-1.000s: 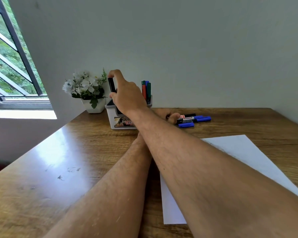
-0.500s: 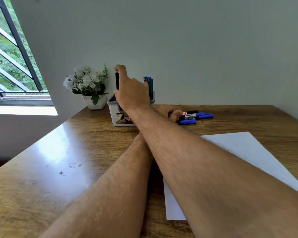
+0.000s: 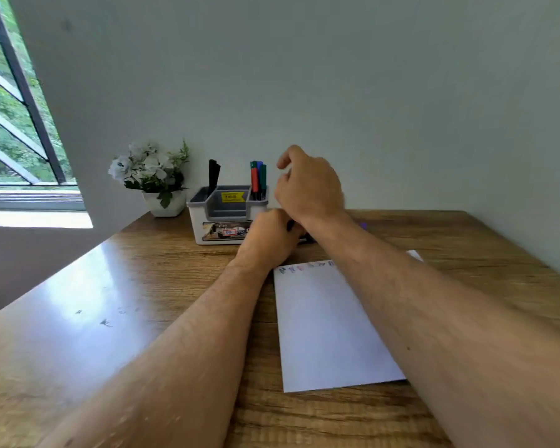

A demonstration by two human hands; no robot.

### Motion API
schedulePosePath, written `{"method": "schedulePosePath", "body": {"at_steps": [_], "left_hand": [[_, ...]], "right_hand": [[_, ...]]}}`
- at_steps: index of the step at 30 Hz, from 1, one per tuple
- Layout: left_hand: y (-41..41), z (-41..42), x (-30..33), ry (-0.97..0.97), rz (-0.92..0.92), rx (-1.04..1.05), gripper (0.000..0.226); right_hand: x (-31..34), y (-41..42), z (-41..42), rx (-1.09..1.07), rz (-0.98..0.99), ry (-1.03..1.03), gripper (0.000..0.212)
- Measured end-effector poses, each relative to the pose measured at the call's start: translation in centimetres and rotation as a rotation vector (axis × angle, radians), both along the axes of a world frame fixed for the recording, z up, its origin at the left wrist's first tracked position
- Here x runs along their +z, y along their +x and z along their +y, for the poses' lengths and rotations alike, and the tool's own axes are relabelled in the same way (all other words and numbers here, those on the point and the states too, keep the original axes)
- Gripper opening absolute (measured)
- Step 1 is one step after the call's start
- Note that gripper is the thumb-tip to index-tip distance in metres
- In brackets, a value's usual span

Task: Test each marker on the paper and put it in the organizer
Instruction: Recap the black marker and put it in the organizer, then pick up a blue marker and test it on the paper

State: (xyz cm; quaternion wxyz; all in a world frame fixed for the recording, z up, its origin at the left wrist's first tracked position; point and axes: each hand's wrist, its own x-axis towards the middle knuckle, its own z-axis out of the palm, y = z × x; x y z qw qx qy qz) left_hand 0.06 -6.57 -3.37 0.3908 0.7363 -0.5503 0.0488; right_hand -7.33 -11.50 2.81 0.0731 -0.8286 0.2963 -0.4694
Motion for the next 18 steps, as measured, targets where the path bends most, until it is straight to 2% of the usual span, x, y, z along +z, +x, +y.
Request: {"method": "schedulePosePath", "body": {"at_steps": [4, 8, 11, 15, 18], "left_hand": [[-0.5, 0.7, 0.5, -0.014, -0.05, -0.032, 0.023], [-0.7, 1.1, 0.6, -0.043, -0.098, 0.036, 0.021], [-0.8, 1.2, 0.8, -0.019, -0.084, 0.065, 0.016], [-0.7, 0.9, 0.9, 0.05, -0.126, 0.075, 0.017], [-0.8, 0.5, 0.9, 0.19, -0.218, 0.095, 0.02]], "right_hand": [[-0.8, -4.6, -0.9, -0.067, 0.11, 0.128, 0.029], [-2.3, -7.9, -0.6, -0.102, 0.251, 0.2, 0.026], [-3.5, -9.1, -0.3, -0.119, 0.283, 0.207, 0.023], [-4.8, -9.5, -0.1, -0.129, 0.279, 0.181, 0.021], [-5.5, -9.6, -0.4, -0.164, 0.29, 0.238, 0.023]]}}
